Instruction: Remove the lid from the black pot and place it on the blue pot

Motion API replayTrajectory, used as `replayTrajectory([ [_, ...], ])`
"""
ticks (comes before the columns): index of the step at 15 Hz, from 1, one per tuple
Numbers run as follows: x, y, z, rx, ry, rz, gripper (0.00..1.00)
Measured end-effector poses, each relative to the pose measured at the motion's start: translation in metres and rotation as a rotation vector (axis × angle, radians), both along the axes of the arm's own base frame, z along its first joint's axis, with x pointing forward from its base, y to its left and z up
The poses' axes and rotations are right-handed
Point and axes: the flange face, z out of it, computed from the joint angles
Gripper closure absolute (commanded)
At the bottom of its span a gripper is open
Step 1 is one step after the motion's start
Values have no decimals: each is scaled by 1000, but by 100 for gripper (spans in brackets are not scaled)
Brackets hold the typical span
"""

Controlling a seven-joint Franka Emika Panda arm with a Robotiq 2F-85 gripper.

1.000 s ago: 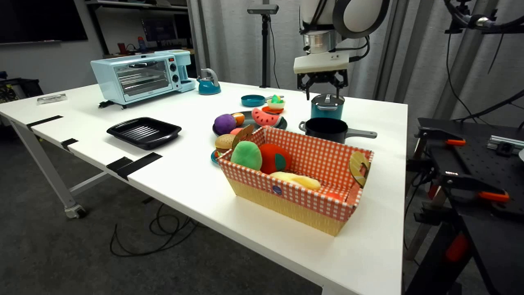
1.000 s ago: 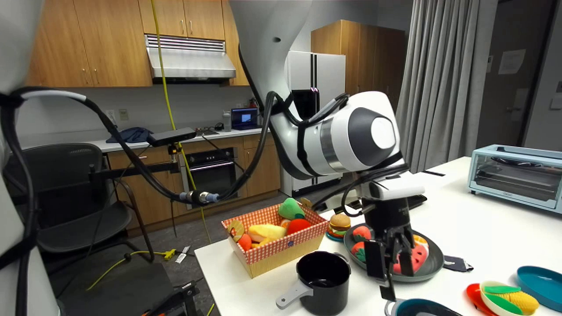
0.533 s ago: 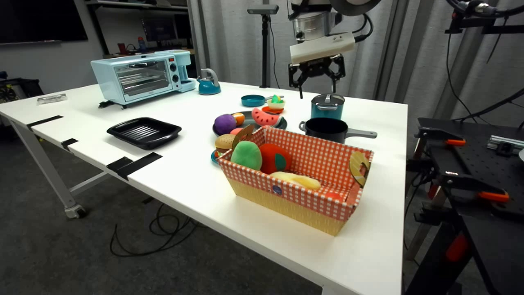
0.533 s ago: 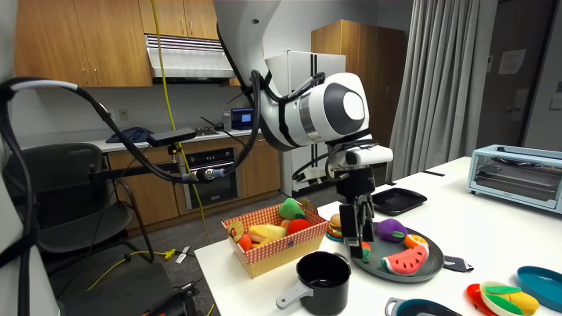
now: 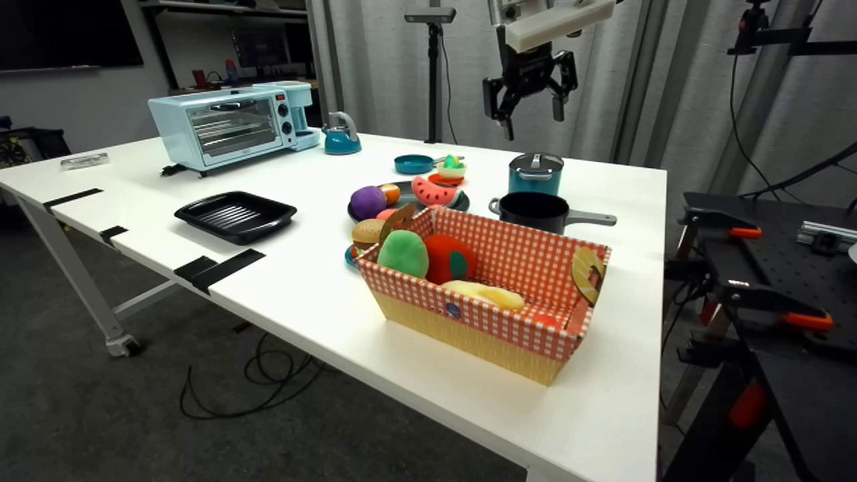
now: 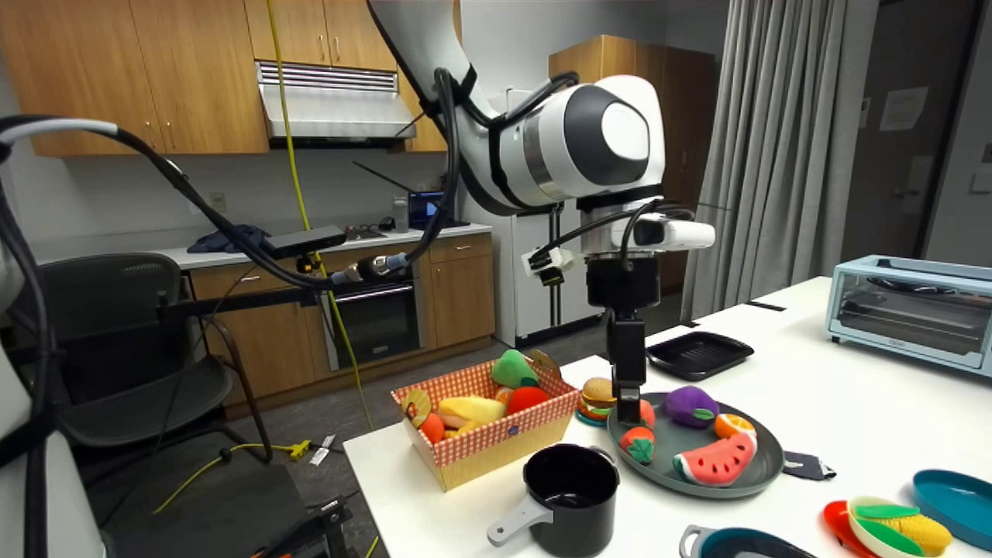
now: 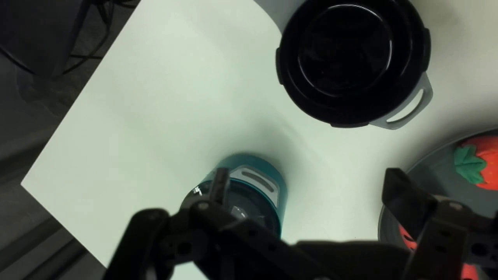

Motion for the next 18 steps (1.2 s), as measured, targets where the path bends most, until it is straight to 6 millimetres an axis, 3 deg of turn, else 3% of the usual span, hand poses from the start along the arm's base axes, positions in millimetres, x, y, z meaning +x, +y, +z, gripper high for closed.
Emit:
replayTrajectory([
  [6, -15, -16, 28, 34, 105, 149, 0],
  [14, -31, 1, 66, 40, 161, 202, 0],
  [18, -33, 6, 73, 38, 160, 209, 0],
])
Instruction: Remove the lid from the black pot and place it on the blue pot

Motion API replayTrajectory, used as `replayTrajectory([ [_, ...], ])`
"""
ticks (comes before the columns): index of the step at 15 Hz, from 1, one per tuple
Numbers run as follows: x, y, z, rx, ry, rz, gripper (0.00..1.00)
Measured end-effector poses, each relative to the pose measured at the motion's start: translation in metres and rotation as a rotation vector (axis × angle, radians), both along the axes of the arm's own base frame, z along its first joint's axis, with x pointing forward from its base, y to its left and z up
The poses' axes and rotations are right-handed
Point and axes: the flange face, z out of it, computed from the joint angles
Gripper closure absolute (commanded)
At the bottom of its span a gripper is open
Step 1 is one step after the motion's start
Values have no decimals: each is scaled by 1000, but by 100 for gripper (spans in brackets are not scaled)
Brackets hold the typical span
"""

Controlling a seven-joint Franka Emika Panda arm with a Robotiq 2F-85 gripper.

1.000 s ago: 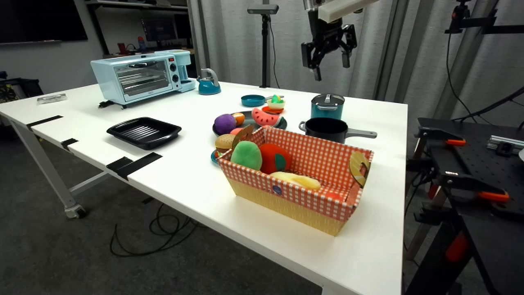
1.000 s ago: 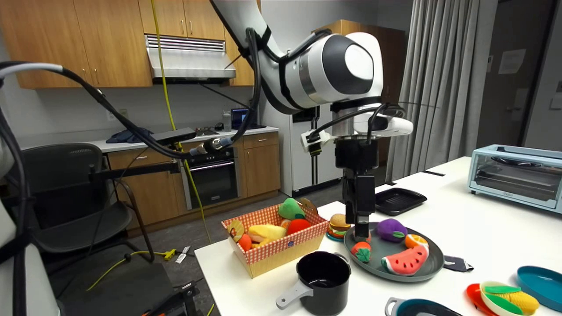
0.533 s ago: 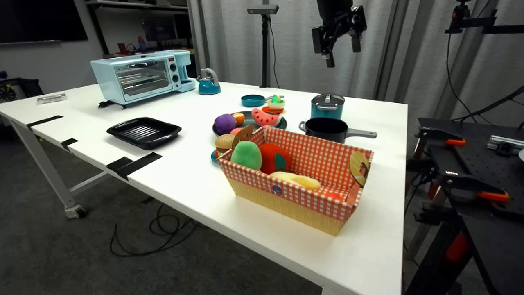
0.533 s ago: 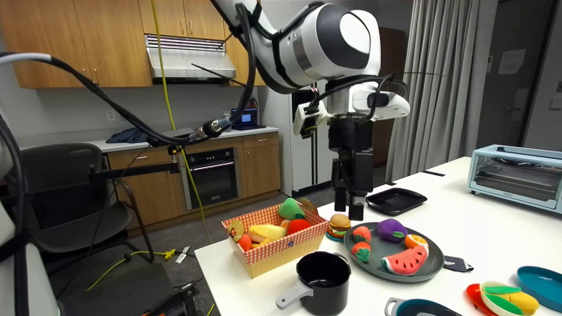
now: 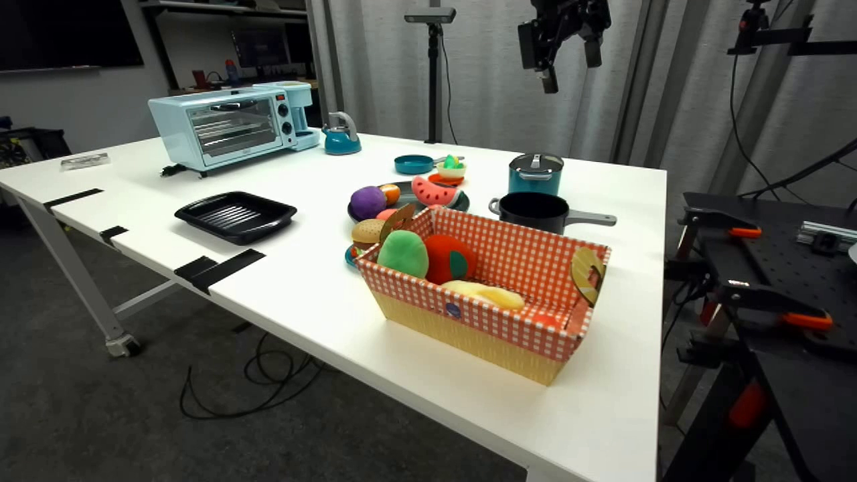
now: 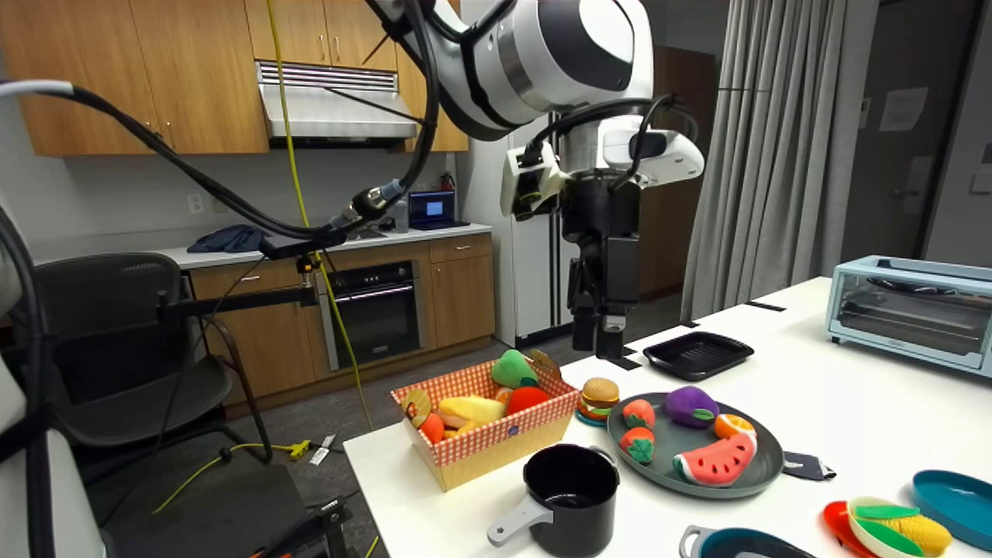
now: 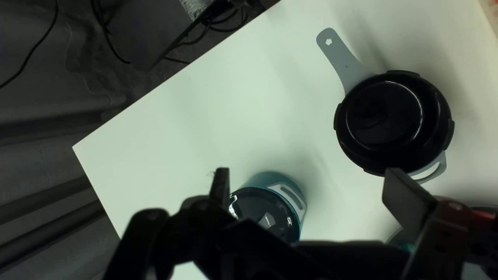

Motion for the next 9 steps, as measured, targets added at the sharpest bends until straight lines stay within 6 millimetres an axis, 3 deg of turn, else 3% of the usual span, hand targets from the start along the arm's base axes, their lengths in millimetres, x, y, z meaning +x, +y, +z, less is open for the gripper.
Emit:
replayTrajectory([
  [9, 0, 0, -4, 0, 8, 0, 0],
])
